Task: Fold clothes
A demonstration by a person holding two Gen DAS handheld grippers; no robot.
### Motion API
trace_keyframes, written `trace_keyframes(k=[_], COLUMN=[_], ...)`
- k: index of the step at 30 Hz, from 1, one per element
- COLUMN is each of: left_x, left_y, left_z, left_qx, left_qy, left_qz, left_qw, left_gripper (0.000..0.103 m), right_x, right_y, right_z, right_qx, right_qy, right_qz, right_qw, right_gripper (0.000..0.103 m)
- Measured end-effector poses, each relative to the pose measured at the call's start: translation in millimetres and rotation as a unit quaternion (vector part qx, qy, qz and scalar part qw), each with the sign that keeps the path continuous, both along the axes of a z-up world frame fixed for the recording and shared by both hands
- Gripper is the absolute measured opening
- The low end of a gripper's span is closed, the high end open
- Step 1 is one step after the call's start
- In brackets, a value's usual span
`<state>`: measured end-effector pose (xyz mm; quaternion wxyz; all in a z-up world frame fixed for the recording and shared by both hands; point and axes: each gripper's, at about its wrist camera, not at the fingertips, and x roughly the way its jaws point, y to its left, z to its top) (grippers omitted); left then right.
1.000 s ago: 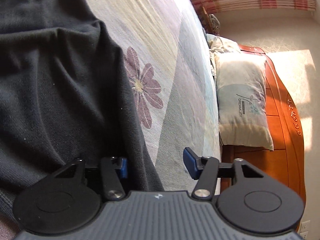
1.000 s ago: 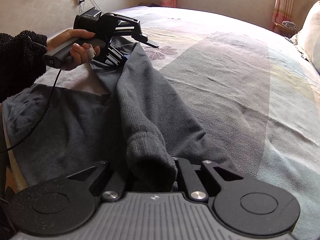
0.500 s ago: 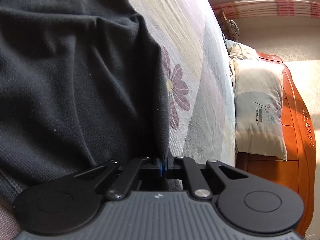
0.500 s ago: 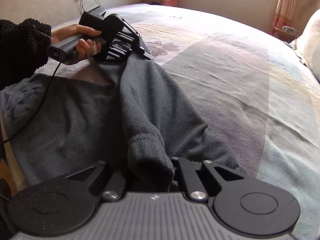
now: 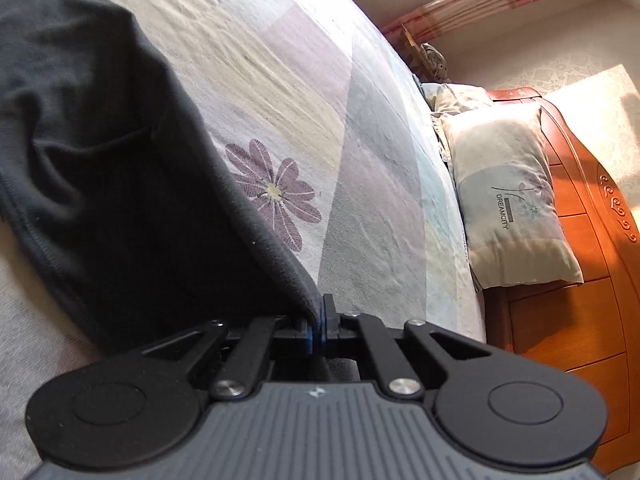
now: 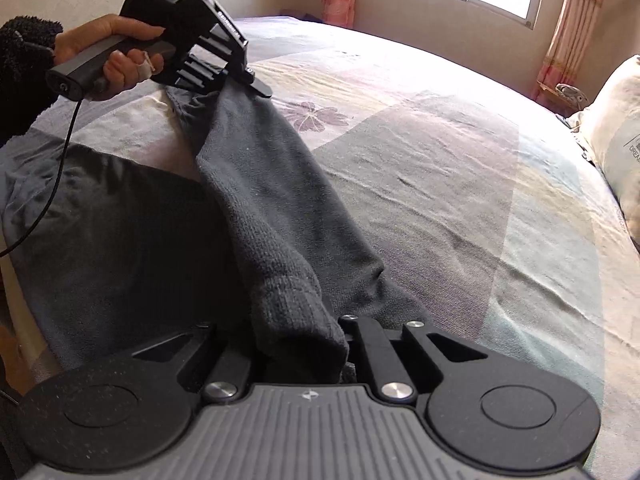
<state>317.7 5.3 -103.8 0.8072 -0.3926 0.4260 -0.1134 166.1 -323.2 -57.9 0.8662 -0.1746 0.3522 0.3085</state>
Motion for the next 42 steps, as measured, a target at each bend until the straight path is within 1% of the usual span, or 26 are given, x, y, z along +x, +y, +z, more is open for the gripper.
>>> trace_keyframes(k=[5, 10, 13, 16, 18, 23, 25, 27, 32, 35, 36, 37, 38, 40, 41, 42], left_x=[-50.3, -99.3, -129.9, -152.4, -165.7, -194.0, -201.3, -206.9, -213.2, -212.9, -212.8, -212.7, -212.7, -212.7, -212.6, -212.5], left_y=[11.9, 12.6, 9.5, -3.6, -10.5, -24.4, -28.5, -32.3, -38.1, -39.7, -40.0, -40.3, -40.3, -38.7, -37.7, -36.6], left_z=[15.9, 32.2, 37.8, 42.3, 41.4, 30.6, 25.8, 18.9, 1.3, -8.3, -11.2, -14.1, -16.7, -20.7, -21.5, -22.4], left_qx=[0.014, 0.036, 0.061, 0.102, 0.112, 0.138, 0.142, 0.141, 0.152, 0.156, 0.157, 0.158, 0.159, 0.155, 0.153, 0.150], left_qy=[-0.035, -0.070, -0.090, -0.104, -0.107, -0.109, -0.108, -0.098, -0.072, -0.059, -0.055, -0.051, -0.048, -0.042, -0.041, -0.040], left_qz=[0.014, 0.013, 0.021, 0.011, -0.002, -0.036, -0.043, -0.049, -0.068, -0.076, -0.077, -0.078, -0.079, -0.079, -0.079, -0.079], left_qw=[0.9992, 0.9968, 0.9939, 0.9893, 0.9880, 0.9838, 0.9829, 0.9840, 0.9834, 0.9831, 0.9830, 0.9829, 0.9830, 0.9838, 0.9843, 0.9847], left_gripper=[0.002, 0.002, 0.002, 0.002, 0.002, 0.002, 0.002, 0.002, 0.002, 0.002, 0.002, 0.002, 0.002, 0.002, 0.002, 0.002], right_x=[-6.3, -12.2, -15.5, -16.4, -15.8, -13.2, -13.6, -14.1, -19.6, -18.5, -17.7, -17.9, -19.8, -29.8, -37.6, -45.5], right_y=[-28.3, -46.5, -49.8, -56.3, -60.8, -74.4, -79.1, -80.5, -69.5, -68.5, -69.3, -70.2, -71.4, -75.8, -79.2, -82.7], right_z=[26.1, 38.0, 36.2, 31.5, 26.4, 12.6, 10.1, 5.9, -9.9, -15.6, -16.6, -17.3, -17.1, -13.9, -10.9, -7.9], right_qx=[0.050, 0.082, 0.084, 0.081, 0.076, 0.070, 0.072, 0.069, 0.007, -0.007, -0.009, -0.011, -0.013, -0.022, -0.023, -0.025], right_qy=[-0.006, -0.006, 0.000, 0.010, 0.017, 0.034, 0.039, 0.042, 0.023, 0.015, 0.018, 0.023, 0.026, 0.022, 0.022, 0.022], right_qz=[-0.003, 0.006, 0.016, 0.020, 0.018, 0.007, 0.004, 0.002, 0.025, 0.032, 0.029, 0.027, 0.027, 0.020, 0.016, 0.012], right_qw=[0.999, 0.997, 0.996, 0.996, 0.997, 0.997, 0.997, 0.997, 0.999, 0.999, 0.999, 0.999, 0.999, 0.999, 0.999, 0.999], right_gripper=[0.009, 0.009, 0.010, 0.010, 0.010, 0.010, 0.011, 0.011, 0.011, 0.012, 0.015, 0.020, 0.021, 0.031, 0.033, 0.038])
